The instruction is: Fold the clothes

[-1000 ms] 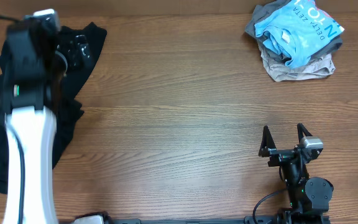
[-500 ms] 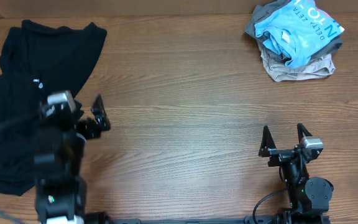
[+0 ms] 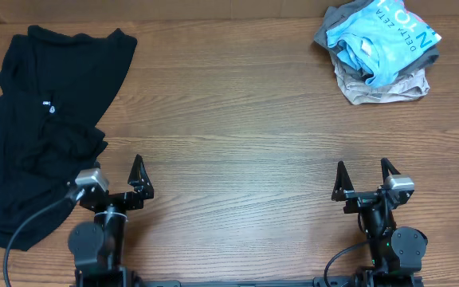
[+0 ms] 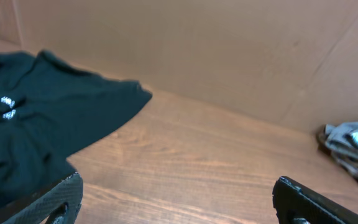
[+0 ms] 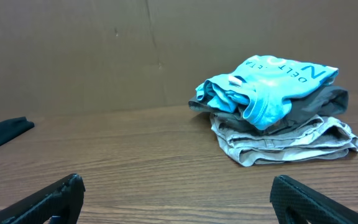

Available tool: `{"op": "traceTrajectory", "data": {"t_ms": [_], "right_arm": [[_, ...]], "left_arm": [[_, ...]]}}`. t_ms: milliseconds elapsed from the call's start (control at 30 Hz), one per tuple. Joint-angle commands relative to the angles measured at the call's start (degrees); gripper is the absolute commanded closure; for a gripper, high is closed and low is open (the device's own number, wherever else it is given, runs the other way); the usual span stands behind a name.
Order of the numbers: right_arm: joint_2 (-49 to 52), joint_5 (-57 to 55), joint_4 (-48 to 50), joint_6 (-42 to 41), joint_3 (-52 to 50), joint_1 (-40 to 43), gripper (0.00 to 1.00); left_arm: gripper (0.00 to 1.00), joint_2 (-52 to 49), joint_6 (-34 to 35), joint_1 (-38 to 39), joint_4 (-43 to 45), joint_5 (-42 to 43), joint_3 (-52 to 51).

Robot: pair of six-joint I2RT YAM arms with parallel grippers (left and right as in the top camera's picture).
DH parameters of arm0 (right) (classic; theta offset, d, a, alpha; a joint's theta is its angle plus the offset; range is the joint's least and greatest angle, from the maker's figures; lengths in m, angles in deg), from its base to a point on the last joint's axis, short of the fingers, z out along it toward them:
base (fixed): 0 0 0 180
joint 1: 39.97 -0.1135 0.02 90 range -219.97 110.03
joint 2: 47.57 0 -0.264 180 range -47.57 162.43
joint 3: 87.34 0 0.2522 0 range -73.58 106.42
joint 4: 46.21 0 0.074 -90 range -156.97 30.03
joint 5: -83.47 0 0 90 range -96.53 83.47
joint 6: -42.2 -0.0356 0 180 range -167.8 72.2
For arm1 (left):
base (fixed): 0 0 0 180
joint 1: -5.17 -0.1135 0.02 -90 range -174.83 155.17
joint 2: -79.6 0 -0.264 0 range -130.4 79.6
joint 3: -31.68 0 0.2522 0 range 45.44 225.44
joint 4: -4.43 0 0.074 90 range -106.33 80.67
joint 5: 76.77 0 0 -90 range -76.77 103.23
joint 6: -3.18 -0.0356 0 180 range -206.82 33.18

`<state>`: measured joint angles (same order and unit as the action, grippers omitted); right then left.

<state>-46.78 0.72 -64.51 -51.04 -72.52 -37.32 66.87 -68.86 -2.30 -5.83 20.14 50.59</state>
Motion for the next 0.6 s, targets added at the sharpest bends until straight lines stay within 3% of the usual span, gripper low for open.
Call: {"op": "traceTrajectory", "data": {"t_ms": [0, 200, 333, 567], "right_arm": [[-0.6, 0.1, 0.3, -0.4, -0.6, 0.4, 0.0], [-0.6, 0.1, 0.3, -0.4, -0.6, 0.4, 0.0], [-0.6, 0.1, 0.3, -0.4, -0.6, 0.4, 0.0], [-0.6, 0.1, 0.3, -0.4, -0.6, 0.4, 0.0]], "left_arm": [[0.0, 4.3, 0.7, 1.4, 2.3, -0.6, -4.1], [0.0, 8.9, -2.2, 3.3, -1.2, -3.2, -4.9], [0.0, 12.1, -3.0, 3.5, -8.2, -3.4, -4.9], [0.0, 12.5, -3.4, 3.5, -7.7, -3.7, -4.9]]}}
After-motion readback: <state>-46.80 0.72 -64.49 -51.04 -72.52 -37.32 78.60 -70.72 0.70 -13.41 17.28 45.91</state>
